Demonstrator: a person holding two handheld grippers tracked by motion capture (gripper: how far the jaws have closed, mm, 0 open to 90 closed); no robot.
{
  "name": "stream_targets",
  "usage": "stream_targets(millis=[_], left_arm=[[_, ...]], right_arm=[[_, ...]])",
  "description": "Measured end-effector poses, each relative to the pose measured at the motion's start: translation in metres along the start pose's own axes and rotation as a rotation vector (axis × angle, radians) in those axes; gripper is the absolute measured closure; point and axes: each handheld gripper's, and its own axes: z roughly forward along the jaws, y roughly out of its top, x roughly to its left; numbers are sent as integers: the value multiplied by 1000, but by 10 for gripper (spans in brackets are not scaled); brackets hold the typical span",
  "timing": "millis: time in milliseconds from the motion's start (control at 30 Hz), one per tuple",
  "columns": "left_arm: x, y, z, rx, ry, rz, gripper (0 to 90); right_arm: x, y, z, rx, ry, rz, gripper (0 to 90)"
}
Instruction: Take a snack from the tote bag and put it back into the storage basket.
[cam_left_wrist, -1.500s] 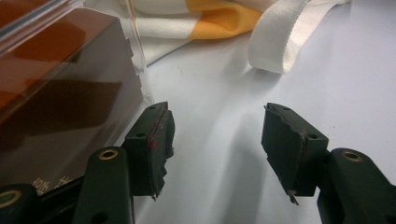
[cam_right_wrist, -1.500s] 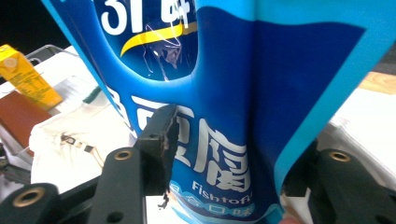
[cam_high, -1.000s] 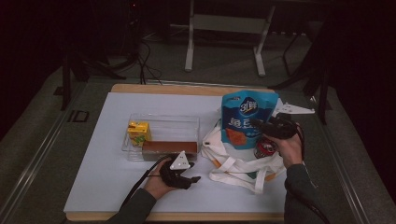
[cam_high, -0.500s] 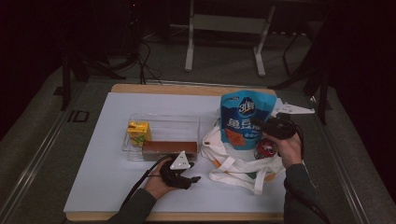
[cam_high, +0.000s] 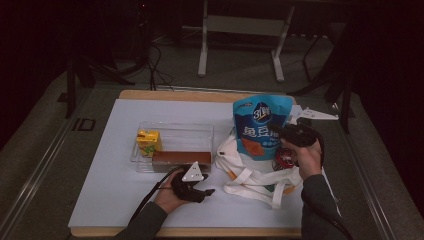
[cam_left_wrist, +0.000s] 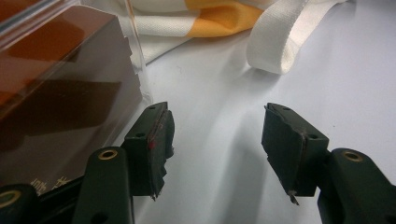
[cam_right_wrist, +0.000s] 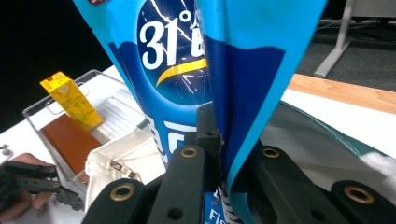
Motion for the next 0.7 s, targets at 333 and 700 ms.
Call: stream_targets(millis=[333, 700], left_arm=[[0, 0, 0, 0, 0, 1, 421], [0, 0, 0, -2, -1, 1, 421]], right_arm=[[7, 9, -4, -19, 5, 4, 872], [15, 19, -9, -42, 19, 5, 872]])
